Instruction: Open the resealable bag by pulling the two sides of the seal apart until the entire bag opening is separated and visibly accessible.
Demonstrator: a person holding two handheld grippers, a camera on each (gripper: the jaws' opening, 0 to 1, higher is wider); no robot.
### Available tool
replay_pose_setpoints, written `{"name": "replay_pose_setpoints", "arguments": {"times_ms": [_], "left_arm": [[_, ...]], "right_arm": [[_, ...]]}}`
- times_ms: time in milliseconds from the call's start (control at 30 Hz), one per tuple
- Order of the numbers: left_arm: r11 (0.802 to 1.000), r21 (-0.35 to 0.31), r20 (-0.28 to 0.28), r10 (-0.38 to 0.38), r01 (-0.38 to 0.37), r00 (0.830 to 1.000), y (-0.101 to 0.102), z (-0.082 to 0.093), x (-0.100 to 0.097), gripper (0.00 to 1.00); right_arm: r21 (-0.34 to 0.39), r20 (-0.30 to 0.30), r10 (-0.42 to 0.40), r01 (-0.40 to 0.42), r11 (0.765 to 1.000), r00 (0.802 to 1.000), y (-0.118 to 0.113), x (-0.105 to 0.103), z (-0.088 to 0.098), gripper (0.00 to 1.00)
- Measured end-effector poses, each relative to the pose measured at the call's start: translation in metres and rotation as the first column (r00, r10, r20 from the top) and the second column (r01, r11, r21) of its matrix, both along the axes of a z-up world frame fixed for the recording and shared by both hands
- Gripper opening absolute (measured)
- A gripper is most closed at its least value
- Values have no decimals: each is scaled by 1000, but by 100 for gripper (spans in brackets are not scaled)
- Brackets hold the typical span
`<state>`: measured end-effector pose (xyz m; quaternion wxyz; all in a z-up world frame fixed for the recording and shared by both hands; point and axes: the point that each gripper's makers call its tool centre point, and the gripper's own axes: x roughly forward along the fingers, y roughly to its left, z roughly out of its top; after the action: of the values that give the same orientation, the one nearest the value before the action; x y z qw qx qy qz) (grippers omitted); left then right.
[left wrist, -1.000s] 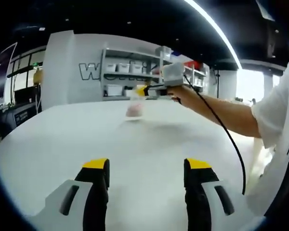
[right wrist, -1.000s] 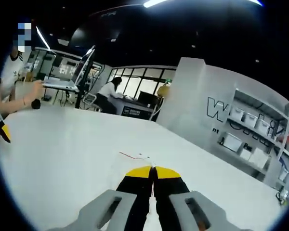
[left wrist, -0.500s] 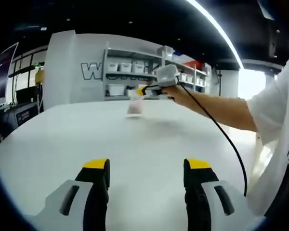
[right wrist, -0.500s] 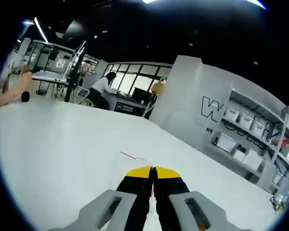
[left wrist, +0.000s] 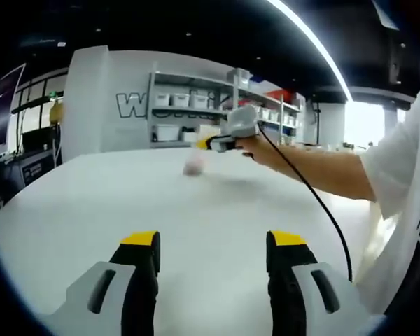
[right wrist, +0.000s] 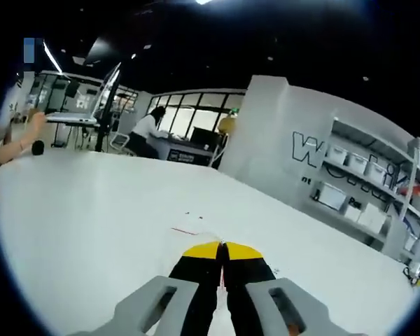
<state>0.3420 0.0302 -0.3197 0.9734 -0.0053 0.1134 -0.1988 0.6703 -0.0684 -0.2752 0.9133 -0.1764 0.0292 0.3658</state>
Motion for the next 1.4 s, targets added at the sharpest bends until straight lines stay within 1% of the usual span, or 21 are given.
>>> {"name": "replay_pose_setpoints", "arguments": {"times_ms": [167,233,367,400,433,500,567,667,733,833,933,967,1000,1033,1100,1133,1233,1333,1400], "left_arm": [[1000,0,7,-4,4,1000,0,2,0,61],[1000,-1,14,-5,5,1000,0,4,0,61],[1000,-2,22,-9,9,1000,-2,6,-1,61],[1000,-2,23,-10,10,1000,-2,6,-1,61],[1000,-2,23,-11,11,1000,-3,7,-2,61],[1000,-3,20,-14,14,1000,-4,7,-3,61],[1000,-3,21,-16,16,1000,-6,7,-4,61],[1000,-1,17,-15,15,1000,-6,7,-4,61],[1000,-1,15,-16,16,1000,-7,7,-4,61],[1000,-4,17,-26,26,1000,-10,8,-5,61],[999,-5,22,-32,32,999,-12,10,-5,61],[999,-6,23,-34,34,999,-13,11,-5,61],[999,-6,24,-35,35,999,-13,11,-5,61],[999,-7,26,-37,37,999,-14,12,-5,61],[999,-10,29,-40,40,999,-15,13,-5,61],[999,-10,29,-41,41,999,-16,13,-5,61],[999,-10,29,-46,46,999,-17,12,-5,61],[999,-9,27,-48,48,998,-19,12,-6,61],[999,-9,25,-48,48,999,-19,12,-6,61]], "right_arm": [[17,-41,-21,22,1000,999,-3,-11,-13,0],[29,-64,-25,27,999,998,-4,-18,-19,0],[47,-77,-28,31,998,997,-6,-31,-24,0],[48,-80,-31,35,998,996,-7,-40,-24,0],[48,-81,-31,35,998,996,-8,-44,-24,0],[53,-84,-40,45,998,996,-11,-45,-26,0],[63,-97,-42,48,997,994,-12,-55,-29,0],[74,-110,-52,61,995,993,-15,-53,-33,0],[80,-117,-64,74,994,991,-19,-59,-36,1],[83,-116,-82,92,992,990,-24,-64,-38,5],[89,-112,-89,100,991,990,-23,-75,-37,9],[90,-110,-97,108,990,989,-24,-70,-37,10],[91,-107,-102,112,990,989,-24,-72,-36,11],[98,-104,-108,118,988,989,-25,-77,-35,12],[111,-118,-109,122,986,987,-24,-92,-38,14],[116,-123,-109,123,986,986,-23,-88,-38,15],[120,-116,-114,128,984,987,-23,-91,-39,21],[141,-110,-142,157,977,984,-28,-93,-37,29],[143,-115,-153,169,975,982,-30,-92,-37,32]]}}
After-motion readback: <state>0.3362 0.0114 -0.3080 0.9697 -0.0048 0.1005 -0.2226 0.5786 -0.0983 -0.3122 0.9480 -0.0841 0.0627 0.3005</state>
